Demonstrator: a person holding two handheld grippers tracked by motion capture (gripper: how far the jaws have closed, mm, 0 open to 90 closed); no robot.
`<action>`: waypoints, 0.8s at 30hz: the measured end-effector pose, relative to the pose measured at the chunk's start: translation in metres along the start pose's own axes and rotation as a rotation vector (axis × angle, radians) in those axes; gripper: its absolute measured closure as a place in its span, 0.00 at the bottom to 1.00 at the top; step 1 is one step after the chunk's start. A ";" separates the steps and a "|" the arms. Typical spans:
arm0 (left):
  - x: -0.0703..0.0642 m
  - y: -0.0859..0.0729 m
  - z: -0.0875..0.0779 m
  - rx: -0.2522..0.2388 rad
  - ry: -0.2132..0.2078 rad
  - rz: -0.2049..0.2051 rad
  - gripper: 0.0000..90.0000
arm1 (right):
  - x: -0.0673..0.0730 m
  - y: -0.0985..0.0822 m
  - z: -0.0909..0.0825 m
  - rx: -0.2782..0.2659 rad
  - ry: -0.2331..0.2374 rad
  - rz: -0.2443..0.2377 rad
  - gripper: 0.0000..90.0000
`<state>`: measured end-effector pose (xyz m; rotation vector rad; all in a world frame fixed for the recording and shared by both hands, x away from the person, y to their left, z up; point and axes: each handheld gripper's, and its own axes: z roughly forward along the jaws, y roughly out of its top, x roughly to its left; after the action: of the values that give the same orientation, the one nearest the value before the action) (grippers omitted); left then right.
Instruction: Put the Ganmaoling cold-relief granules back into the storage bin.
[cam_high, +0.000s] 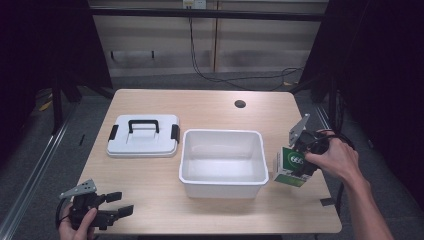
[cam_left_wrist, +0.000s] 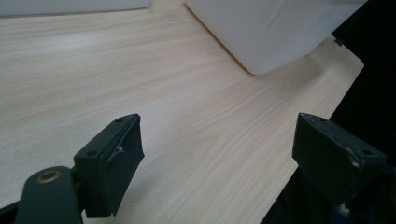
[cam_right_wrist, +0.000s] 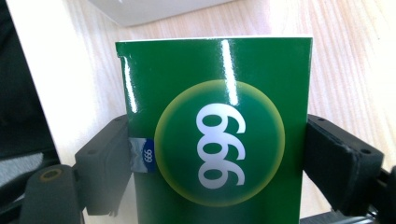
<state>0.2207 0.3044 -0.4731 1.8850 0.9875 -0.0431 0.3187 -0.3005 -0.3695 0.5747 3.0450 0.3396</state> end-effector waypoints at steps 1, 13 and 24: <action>0.000 0.000 0.000 0.001 0.001 -0.002 0.18 | 0.000 -0.002 -0.001 -0.013 0.005 0.009 0.18; 0.000 0.000 -0.001 -0.008 -0.002 0.000 0.18 | 0.003 -0.020 -0.021 -0.143 0.024 0.063 0.18; 0.000 0.000 -0.001 -0.006 0.001 -0.002 0.18 | 0.005 -0.029 -0.037 -0.249 0.029 0.055 0.18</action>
<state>0.2205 0.3046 -0.4726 1.8788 0.9888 -0.0404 0.3016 -0.3332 -0.3392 0.6416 2.9523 0.7211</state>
